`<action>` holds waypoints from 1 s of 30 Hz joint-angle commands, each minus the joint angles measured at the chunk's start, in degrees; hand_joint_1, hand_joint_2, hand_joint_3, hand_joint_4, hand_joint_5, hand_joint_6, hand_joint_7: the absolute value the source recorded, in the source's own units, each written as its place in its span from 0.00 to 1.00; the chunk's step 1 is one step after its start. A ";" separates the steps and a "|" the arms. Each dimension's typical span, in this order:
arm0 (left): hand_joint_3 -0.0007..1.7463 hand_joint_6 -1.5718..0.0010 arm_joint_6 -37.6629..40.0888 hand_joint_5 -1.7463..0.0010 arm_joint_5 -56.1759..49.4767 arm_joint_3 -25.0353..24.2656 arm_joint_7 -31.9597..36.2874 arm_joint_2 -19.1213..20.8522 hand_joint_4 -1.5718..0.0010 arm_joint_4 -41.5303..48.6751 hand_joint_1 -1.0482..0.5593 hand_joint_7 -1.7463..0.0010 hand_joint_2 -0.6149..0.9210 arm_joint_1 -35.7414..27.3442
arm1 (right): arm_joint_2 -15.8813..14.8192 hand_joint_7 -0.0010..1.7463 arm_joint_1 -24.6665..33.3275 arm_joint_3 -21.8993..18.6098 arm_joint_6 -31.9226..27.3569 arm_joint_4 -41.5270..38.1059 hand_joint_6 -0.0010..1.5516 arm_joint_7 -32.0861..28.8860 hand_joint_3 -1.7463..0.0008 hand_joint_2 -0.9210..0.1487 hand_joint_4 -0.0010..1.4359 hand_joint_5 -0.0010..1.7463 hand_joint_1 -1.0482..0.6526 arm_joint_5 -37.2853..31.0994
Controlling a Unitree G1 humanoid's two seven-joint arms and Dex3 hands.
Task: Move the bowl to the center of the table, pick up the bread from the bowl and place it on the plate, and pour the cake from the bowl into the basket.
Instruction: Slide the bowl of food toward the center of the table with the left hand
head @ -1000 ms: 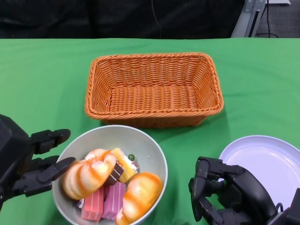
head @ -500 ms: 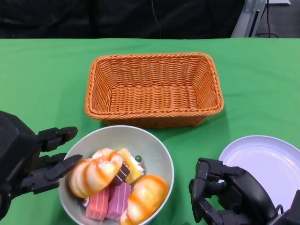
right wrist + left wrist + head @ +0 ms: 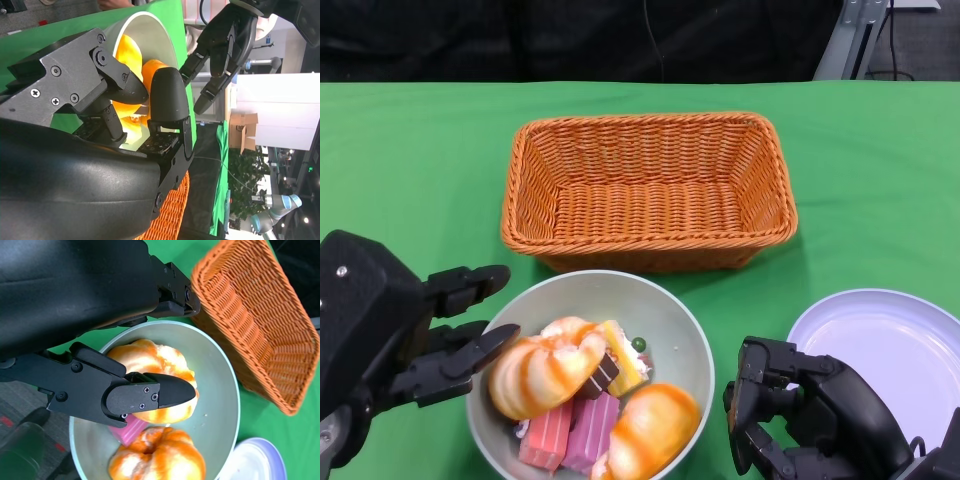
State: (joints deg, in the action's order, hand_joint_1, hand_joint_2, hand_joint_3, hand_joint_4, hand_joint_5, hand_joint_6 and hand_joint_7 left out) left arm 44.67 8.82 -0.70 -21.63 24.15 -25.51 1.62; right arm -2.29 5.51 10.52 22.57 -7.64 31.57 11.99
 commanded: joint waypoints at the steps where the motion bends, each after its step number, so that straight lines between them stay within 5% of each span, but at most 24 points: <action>1: 0.29 0.85 -0.16 0.98 -0.41 0.73 0.60 0.02 0.73 0.22 0.27 1.00 1.00 0.41 | -0.37 0.87 0.57 -0.03 0.60 0.92 0.42 -0.25 0.35 0.31 0.55 1.00 0.57 -0.23; 16: 0.29 0.83 -3.12 0.98 -2.50 1.81 2.76 -1.70 0.72 1.74 0.26 0.99 1.00 0.50 | -0.30 0.87 0.55 -0.03 0.62 0.60 0.42 -0.42 0.34 0.32 0.54 1.00 0.57 -0.17; 30: 0.28 0.83 -4.12 0.98 -2.92 -2.88 3.60 0.16 0.70 0.42 0.27 1.00 1.00 -0.64 | -0.35 0.87 0.09 -0.23 0.35 -0.16 0.42 0.08 0.35 0.31 0.54 1.00 0.58 0.33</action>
State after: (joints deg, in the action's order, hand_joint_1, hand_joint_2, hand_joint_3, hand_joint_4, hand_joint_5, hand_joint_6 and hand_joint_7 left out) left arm 41.03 6.38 -2.38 -18.28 23.01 -23.96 1.42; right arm -2.35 5.72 10.48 22.80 -7.70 31.59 12.15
